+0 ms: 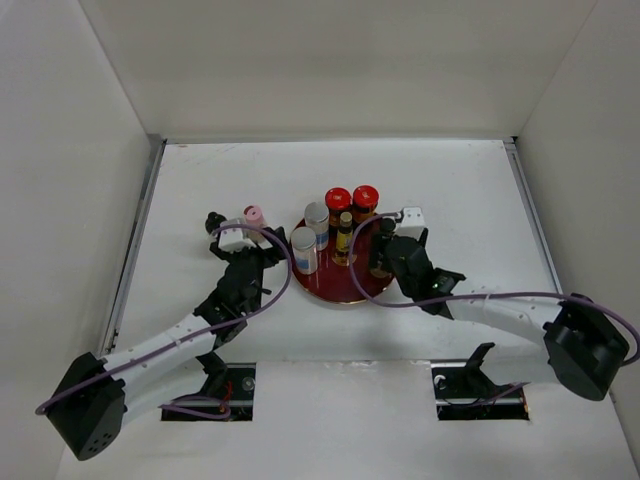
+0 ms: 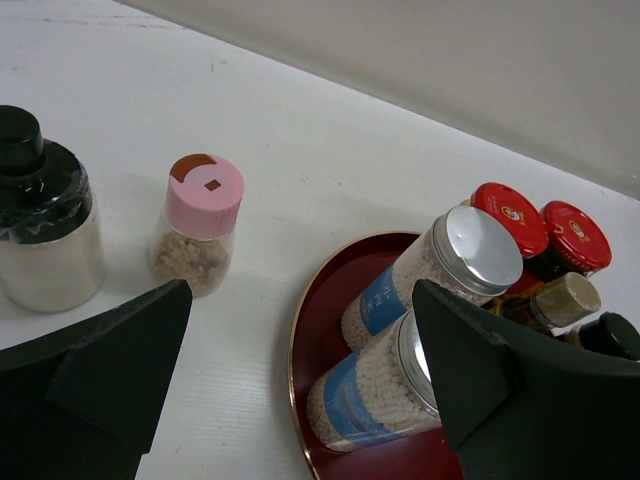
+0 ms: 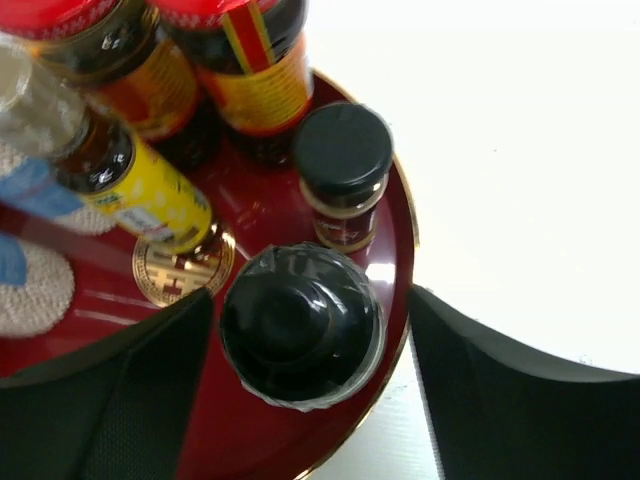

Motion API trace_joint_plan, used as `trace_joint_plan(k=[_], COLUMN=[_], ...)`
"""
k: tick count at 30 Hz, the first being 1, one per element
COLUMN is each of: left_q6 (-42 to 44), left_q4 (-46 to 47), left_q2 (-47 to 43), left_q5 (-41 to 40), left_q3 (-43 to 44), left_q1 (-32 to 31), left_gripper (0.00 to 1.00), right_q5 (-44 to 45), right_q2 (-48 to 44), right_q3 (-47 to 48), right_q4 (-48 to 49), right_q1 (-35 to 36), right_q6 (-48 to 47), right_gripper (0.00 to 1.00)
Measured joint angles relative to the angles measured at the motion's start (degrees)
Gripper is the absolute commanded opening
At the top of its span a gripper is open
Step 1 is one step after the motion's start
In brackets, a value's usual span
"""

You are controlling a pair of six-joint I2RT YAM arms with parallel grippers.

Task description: Organize the condiment bottles

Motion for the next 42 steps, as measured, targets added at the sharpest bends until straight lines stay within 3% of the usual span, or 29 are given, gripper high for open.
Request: trace_joint_plan(k=[4, 8, 10, 12, 15, 18, 22, 25, 27, 29, 38, 42], left_q6=[-0.37, -0.81, -1.05, -1.29, -1.73, -2.16, -3.06, -3.43, -3.54, -3.76, -3.85, -3.82], left_q4=[-3.13, -7.74, -9.9, -11.74, -14.34, -15.98, -18.25, -21.42, -23.78, -25.81, -31.76, -32.46], left_q2=[-2.51, -6.62, -8.0, -8.48, -7.37, -3.58, 2.84, 4.98, 5.27, 5.33, 10.84, 14.34], left_q5=[-0.24, -0.24, -0.2, -0.2, -0.15, 0.07, 1.31, 1.38, 1.16, 0.76, 1.36, 2.86], left_q3=[0.42, 1.22, 2.34, 3.85, 6.58, 9.9, 12.81, 13.75, 14.47, 15.37, 18.71, 19.34], left_q1=[0.92, 2.16, 3.08, 4.17, 5.44, 5.88, 6.21, 6.64, 7.91, 9.9, 24.13, 26.6], left_gripper=[0.96, 0.96, 0.96, 0.96, 0.96, 0.93, 0.83, 0.79, 0.8, 0.84, 0.89, 0.9], right_q5=[1.97, 1.51, 0.74, -0.17, -1.75, -3.06, -4.28, -5.18, -6.64, -8.83, -15.04, -15.56], right_q2=[-1.64, -6.75, -9.49, -11.98, -15.13, -16.76, -16.22, -15.04, -13.99, -12.48, -6.56, -6.25], right_q3=[1.42, 3.21, 5.25, 7.3, 9.03, 9.4, 9.38, 8.9, 8.2, 8.07, 3.45, 2.03], right_q4=[-1.49, -4.37, -5.88, -6.54, -6.64, -7.13, -7.89, -6.73, -4.57, -2.58, 8.66, 10.58], right_q1=[0.85, 1.49, 1.49, 1.4, 1.05, 0.7, 0.63, 0.63, 0.24, -0.24, -1.9, -1.88], right_q6=[0.94, 2.14, 2.4, 2.49, 2.62, 2.97, 3.21, 3.39, 3.21, 2.8, 2.38, 2.36], right_gripper=[0.95, 0.95, 0.85, 0.61, 0.37, 0.29, 0.37, 0.56, 0.71, 0.78, 0.85, 0.85])
